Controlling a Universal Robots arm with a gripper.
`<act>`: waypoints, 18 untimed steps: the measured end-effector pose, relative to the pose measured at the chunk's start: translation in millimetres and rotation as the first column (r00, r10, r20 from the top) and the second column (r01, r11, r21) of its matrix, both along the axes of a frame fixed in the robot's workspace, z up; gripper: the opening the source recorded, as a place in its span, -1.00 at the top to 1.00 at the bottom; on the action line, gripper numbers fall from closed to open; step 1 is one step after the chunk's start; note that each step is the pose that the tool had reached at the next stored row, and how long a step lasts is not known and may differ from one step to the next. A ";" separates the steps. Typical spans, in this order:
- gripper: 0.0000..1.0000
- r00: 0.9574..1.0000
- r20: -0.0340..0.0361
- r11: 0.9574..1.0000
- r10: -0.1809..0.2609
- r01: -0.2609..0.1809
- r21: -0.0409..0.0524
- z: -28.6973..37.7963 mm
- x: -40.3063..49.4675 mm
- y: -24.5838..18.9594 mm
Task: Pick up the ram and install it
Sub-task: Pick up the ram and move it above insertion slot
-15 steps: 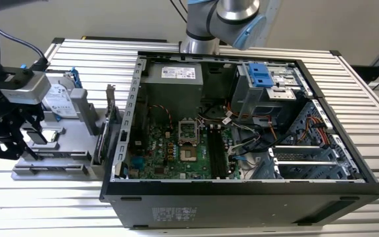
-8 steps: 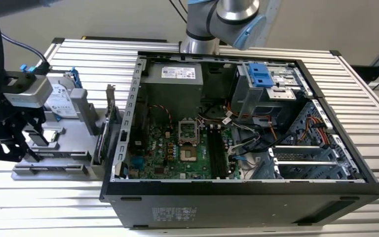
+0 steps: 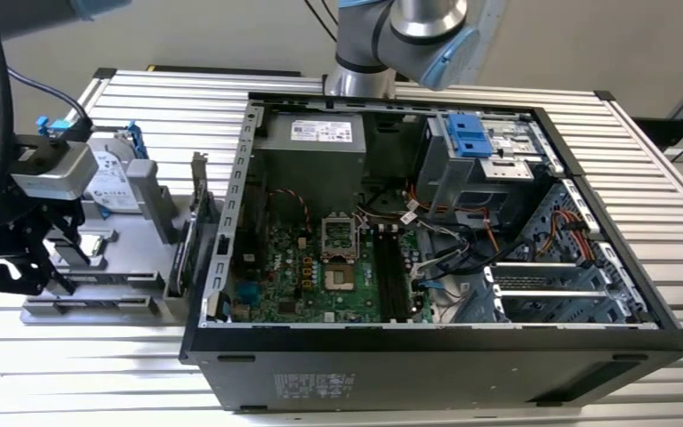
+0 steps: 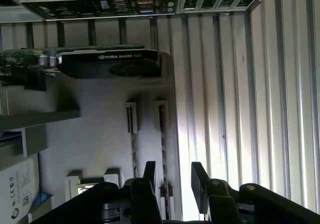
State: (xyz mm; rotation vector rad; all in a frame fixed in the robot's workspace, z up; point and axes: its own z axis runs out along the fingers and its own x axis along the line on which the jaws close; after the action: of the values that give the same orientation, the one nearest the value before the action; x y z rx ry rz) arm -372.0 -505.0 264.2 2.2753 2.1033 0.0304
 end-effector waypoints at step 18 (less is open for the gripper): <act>-1.00 1.000 -0.018 1.000 0.019 -0.019 0.000 -18.1 0.0 0.0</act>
State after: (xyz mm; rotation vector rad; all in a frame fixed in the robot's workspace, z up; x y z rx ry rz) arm -372.0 -505.1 246.0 2.2640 2.1340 0.0105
